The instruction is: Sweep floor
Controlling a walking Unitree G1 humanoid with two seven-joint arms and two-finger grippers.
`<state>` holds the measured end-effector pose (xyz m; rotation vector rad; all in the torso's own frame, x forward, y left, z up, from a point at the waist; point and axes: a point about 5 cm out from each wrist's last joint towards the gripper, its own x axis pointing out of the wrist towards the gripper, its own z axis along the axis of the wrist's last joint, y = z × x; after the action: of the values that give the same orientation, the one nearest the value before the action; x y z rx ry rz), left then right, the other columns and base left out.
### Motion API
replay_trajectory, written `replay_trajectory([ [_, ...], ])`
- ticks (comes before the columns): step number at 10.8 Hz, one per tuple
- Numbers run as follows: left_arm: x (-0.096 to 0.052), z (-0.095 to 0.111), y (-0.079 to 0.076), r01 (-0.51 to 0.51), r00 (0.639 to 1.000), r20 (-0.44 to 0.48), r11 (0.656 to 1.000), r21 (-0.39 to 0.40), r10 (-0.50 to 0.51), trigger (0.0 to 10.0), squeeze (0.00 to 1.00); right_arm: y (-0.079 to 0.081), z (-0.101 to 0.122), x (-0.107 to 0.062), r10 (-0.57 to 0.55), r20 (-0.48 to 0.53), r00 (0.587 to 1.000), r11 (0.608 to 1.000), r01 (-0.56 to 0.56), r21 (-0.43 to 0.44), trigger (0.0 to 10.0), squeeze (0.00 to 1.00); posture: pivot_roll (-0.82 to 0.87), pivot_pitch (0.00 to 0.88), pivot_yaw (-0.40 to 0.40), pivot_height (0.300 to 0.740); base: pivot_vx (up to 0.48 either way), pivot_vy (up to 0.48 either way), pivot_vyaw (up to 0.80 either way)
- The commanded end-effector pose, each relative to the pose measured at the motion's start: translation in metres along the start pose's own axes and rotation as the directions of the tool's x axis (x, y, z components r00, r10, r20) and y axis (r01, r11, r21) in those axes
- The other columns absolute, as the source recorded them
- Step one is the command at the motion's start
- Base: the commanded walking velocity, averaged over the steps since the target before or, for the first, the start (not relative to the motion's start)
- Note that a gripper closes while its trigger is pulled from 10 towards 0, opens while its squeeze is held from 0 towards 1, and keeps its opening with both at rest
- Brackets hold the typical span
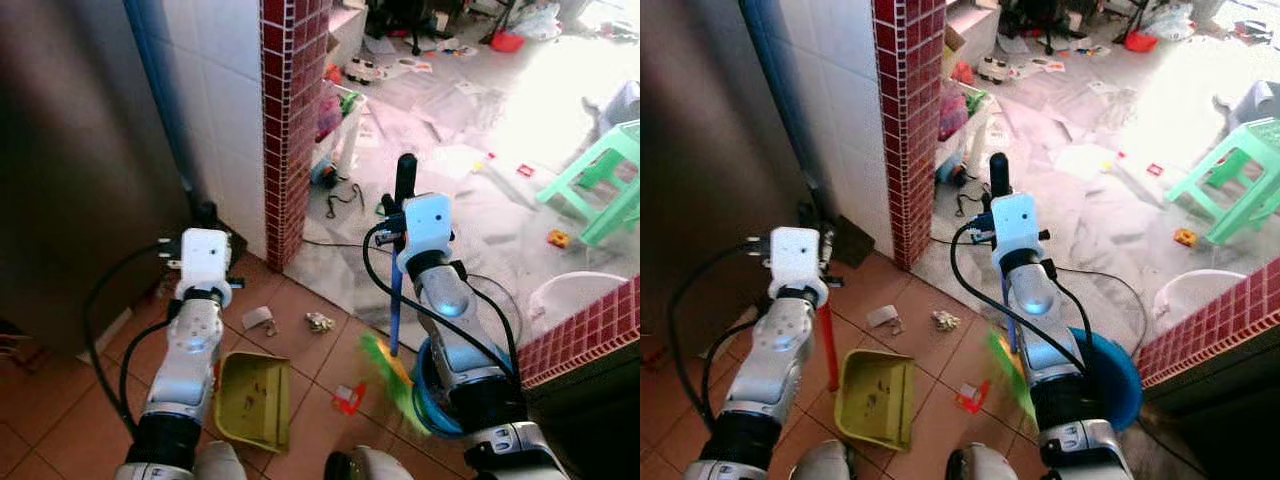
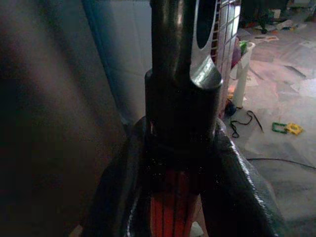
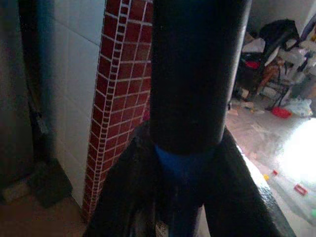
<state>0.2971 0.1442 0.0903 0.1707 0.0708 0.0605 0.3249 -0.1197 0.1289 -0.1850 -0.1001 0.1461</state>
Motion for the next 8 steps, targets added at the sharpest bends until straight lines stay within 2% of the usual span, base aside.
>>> replay_trajectory([
  [1, 0.001, -0.003, -0.003, 0.016, 1.0, -0.026, 0.999, 0.034, -0.015, 10.0, 0.0, -0.002, -0.003, 0.001, -0.027, -0.054, 0.998, 0.999, 0.029, 0.035, 10.0, 0.0, -0.02, 0.025, -0.043, 0.74, 0.0, 0.0, 0.0],
  [2, 0.002, -0.003, -0.005, 0.018, 0.999, -0.027, 0.999, 0.033, -0.017, 10.0, 0.0, 0.001, -0.011, 0.0, -0.047, -0.129, 0.99, 0.989, 0.064, 0.133, 10.0, 0.0, -0.02, 0.026, -0.043, 0.74, 0.0, 0.0, 0.0],
  [3, 0.003, -0.002, -0.006, 0.017, 0.999, -0.028, 0.999, 0.029, -0.016, 10.0, 0.0, 0.002, -0.017, 0.0, -0.078, -0.208, 0.975, 0.944, 0.139, 0.298, 10.0, 0.0, -0.02, 0.027, -0.048, 0.74, 0.0, 0.0, 0.0],
  [4, 0.003, -0.002, -0.007, 0.016, 0.999, -0.03, 1.0, 0.025, -0.015, 10.0, 0.0, 0.002, -0.016, 0.002, -0.088, -0.218, 0.972, 0.921, 0.163, 0.354, 10.0, 0.0, -0.02, 0.029, -0.051, 0.74, 0.0, 0.0, 0.0],
  [7, 0.004, -0.002, -0.009, 0.003, 0.999, -0.04, 1.0, 0.006, -0.003, 10.0, 0.0, 0.006, 0.001, 0.015, -0.112, -0.217, 0.97, 0.79, 0.219, 0.572, 10.0, 0.0, -0.03, 0.027, -0.059, 0.74, 0.0, 0.0, 0.0],
  [8, 0.004, -0.003, -0.009, 0.001, 0.999, -0.045, 1.0, 0.0, -0.001, 10.0, 0.0, 0.009, 0.011, 0.019, -0.108, -0.201, 0.974, 0.719, 0.216, 0.661, 10.0, 0.0, -0.03, 0.026, -0.06, 0.74, 0.0, 0.0, 0.0],
])
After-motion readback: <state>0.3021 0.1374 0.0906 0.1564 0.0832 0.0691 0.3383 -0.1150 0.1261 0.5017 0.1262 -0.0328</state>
